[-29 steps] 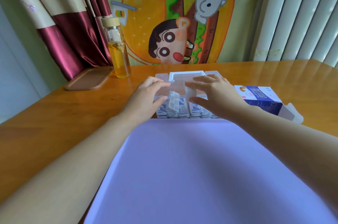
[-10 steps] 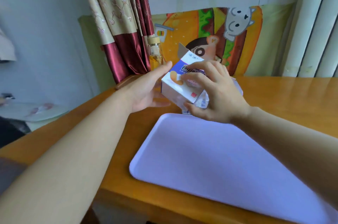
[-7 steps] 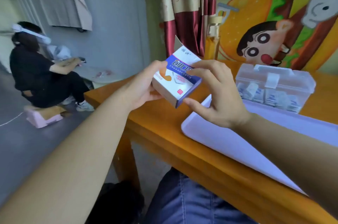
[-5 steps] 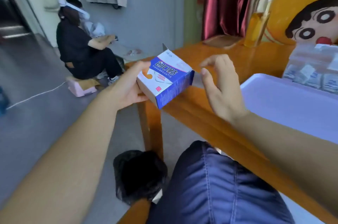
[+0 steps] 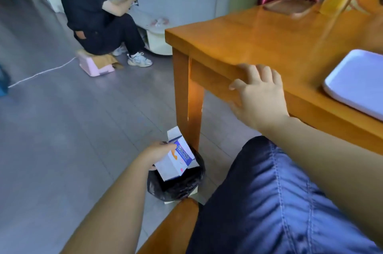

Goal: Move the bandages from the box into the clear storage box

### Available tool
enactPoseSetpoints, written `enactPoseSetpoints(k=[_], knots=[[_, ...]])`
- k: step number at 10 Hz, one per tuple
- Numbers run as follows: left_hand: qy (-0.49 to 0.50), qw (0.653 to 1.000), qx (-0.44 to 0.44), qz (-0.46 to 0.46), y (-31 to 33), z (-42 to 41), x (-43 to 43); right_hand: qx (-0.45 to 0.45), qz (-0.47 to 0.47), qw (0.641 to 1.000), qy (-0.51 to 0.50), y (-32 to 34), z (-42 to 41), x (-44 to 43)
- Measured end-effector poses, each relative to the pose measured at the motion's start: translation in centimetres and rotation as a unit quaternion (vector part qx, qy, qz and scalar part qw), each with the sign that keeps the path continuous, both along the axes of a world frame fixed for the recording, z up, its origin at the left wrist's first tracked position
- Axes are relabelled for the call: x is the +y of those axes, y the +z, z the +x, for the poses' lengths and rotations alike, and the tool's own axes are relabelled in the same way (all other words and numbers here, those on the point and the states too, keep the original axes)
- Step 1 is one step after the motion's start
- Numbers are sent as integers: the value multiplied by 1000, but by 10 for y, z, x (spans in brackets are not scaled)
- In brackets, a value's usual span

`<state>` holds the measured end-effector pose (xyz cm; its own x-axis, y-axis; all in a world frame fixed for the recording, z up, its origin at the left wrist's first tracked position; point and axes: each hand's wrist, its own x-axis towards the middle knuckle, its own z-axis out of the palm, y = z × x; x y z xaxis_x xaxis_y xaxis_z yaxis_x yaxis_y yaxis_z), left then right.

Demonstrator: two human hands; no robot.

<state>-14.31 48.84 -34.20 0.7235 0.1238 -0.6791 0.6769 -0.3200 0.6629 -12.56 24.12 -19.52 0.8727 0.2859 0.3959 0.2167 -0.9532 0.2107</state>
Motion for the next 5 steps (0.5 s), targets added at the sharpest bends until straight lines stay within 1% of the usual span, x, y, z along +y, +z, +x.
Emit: enactPoseSetpoints(k=[1, 2, 3, 4, 5], knots=[[-34, 991, -62, 113, -40, 20, -3, -24, -22, 999, 2, -5, 0, -2], [-51, 971, -103, 211, -39, 26, -16, -51, -42, 998, 8, -8, 2, -3], [-93, 955, -68, 272, -37, 30, -26, -36, -56, 998, 6, -10, 2, -2], [-104, 957, -64, 262, -34, 38, -26, -55, -54, 997, 9, -13, 5, -6], [-53, 954, -154, 252, -20, 48, -29, -48, -50, 998, 2, -13, 4, -4]])
